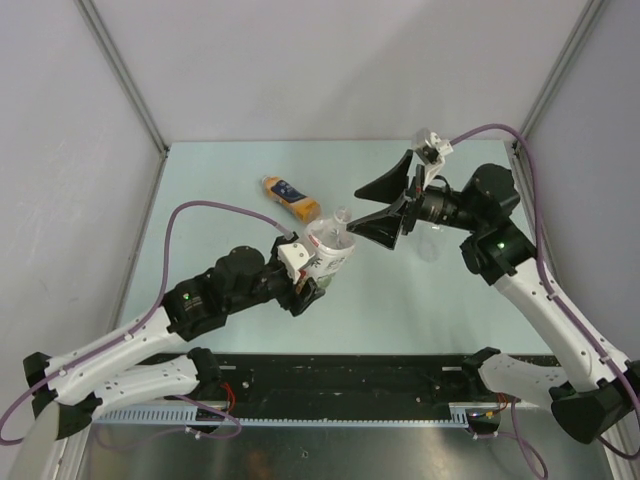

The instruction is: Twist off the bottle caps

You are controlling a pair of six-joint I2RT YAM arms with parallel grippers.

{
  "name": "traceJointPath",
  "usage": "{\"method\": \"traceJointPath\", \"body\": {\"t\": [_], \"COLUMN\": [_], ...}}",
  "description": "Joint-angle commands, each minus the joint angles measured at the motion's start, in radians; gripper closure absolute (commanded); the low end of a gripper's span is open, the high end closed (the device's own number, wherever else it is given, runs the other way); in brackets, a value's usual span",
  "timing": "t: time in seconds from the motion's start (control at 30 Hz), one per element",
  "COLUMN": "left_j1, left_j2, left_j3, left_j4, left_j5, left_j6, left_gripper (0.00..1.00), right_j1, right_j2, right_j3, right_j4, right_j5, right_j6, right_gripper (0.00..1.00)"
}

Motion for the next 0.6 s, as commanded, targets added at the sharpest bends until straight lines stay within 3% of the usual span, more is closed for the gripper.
{"method": "traceJointPath", "body": {"t": [0.0,0.3,0.57], "left_j1": [-0.004,-0.003,-0.004], "left_j2": [0.001,0.005,0.008], "left_j3": [0.053,0.052,0.049], "left_j4": [0.061,0.07,0.075], "left_j5": [0.049,0.063,0.072], "left_j6": [-0.018,-0.025,-0.027], "left_gripper": [0.95,0.95,0.95], "right_j1": [0.031,0.074,0.089], "right_j2": [0.025,0.048,0.073], "right_j3": [-0.001,-0.003,-0.002], "right_j4": [0.088,0.094,0.108], "right_j5": [0.005,0.011,0.048], "right_j6": [0.056,0.052,0.084], "right_gripper": [0.02,0.08,0.38]}}
